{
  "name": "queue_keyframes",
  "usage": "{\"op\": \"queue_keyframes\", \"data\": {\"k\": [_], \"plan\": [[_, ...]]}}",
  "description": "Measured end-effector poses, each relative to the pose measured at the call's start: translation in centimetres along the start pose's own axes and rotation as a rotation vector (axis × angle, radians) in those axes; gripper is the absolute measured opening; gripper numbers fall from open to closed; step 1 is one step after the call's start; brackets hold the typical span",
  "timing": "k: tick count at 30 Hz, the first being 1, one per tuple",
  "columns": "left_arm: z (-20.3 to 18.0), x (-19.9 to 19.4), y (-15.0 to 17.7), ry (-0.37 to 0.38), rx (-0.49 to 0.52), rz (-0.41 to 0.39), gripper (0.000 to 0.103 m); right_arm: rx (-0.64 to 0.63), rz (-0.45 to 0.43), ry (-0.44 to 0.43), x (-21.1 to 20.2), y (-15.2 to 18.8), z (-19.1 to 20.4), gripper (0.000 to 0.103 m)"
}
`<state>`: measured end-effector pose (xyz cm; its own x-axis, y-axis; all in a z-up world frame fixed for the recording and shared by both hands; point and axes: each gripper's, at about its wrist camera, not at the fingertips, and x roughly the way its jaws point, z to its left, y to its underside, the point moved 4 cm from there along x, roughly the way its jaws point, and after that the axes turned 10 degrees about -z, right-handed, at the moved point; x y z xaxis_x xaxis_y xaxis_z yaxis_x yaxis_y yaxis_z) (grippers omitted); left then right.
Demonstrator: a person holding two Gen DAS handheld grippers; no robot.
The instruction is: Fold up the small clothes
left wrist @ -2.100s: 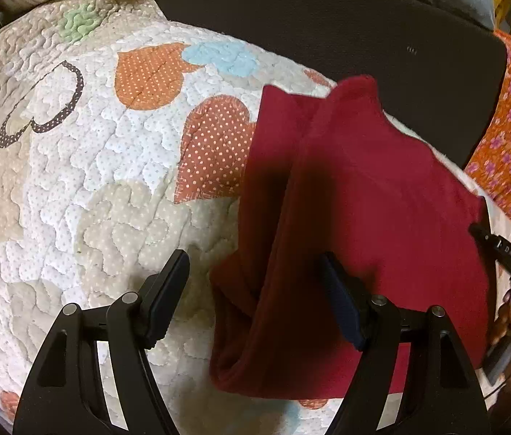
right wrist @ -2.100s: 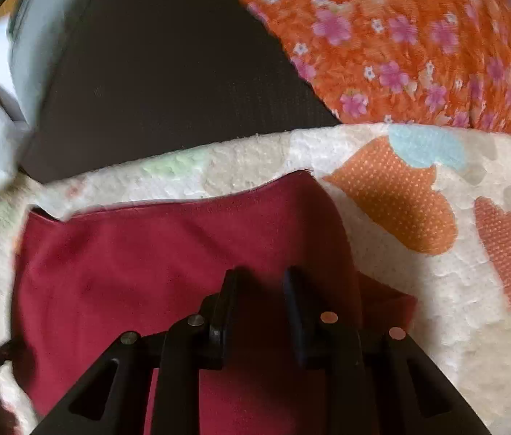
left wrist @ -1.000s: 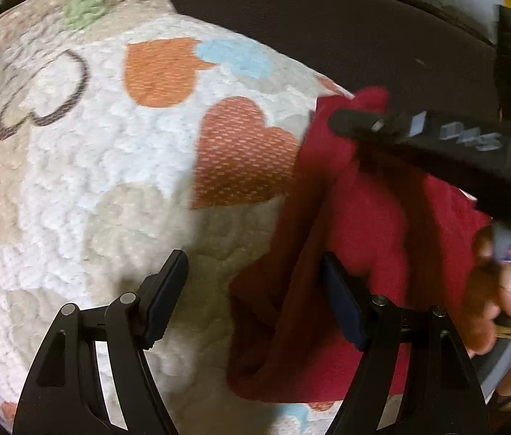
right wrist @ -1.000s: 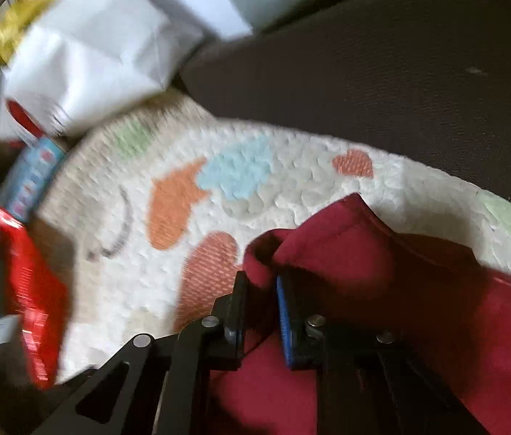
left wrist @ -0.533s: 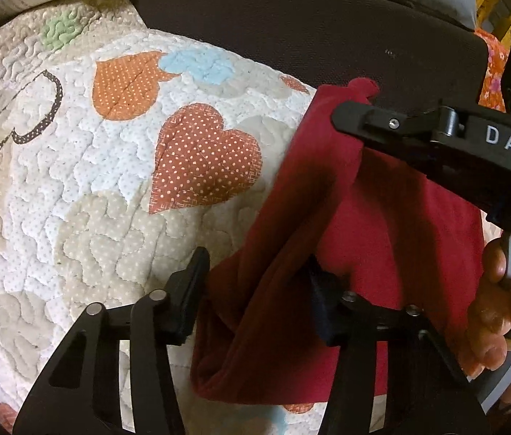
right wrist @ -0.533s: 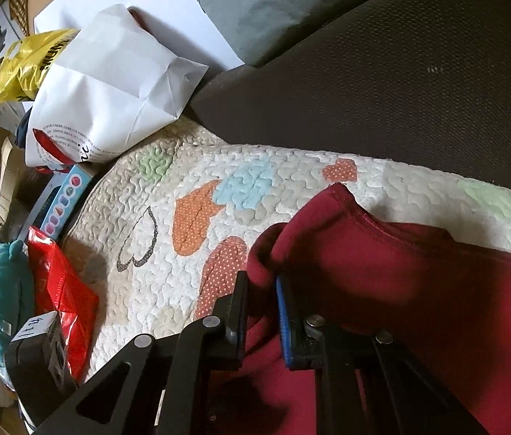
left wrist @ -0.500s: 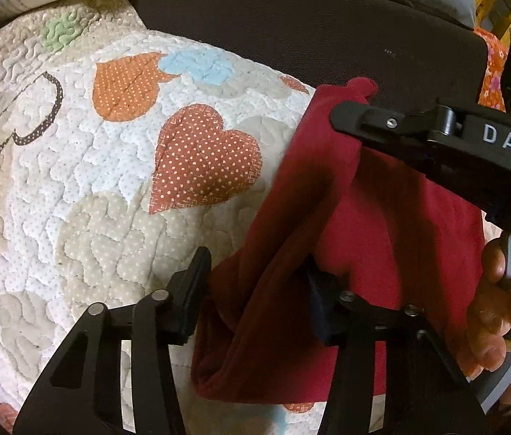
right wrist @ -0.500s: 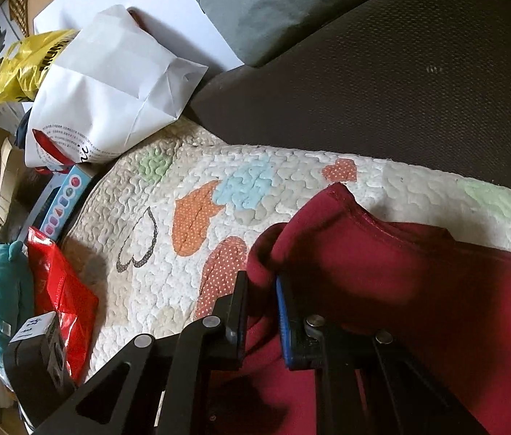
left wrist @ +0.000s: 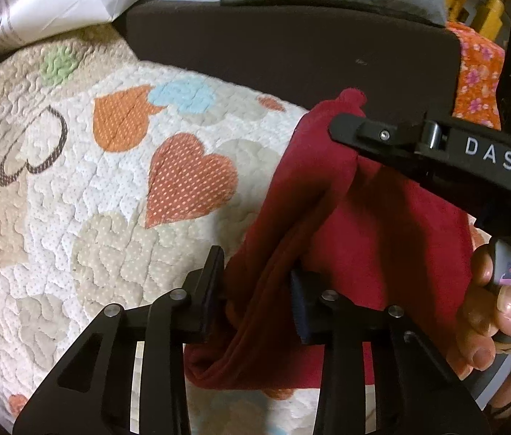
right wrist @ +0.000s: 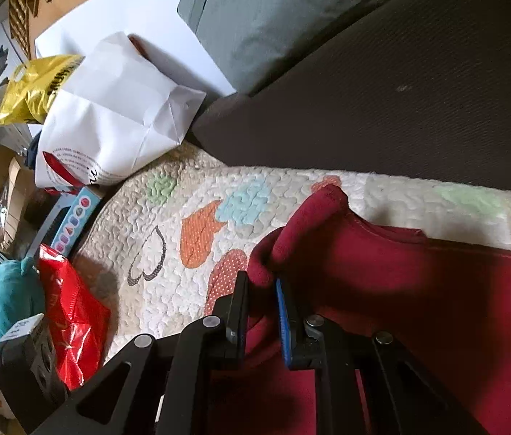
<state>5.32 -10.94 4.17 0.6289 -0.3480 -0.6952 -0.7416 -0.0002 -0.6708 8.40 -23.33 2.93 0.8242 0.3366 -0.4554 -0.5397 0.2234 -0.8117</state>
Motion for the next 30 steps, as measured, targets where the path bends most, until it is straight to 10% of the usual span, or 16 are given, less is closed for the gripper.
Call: {"op": "queue_keyframes", "data": {"k": [15,24,30], "plan": [[-14.4,-5.1,1.8,0.214,0.146,-0.034,0.021,0.016,-0.108,0.074,-11.4,-2.5,-6.5,0.013],[-19.1,0.1,6.9,0.482,0.156,0.214,0.017,0.11,-0.067,0.235,-14.4,0.8,-15.8,0.008],[-18.3,-2.3,5.8,0.553,0.192,0.24,0.017,0.343,-0.138,0.118,-16.1,3.0,-18.9,0.024]]}}
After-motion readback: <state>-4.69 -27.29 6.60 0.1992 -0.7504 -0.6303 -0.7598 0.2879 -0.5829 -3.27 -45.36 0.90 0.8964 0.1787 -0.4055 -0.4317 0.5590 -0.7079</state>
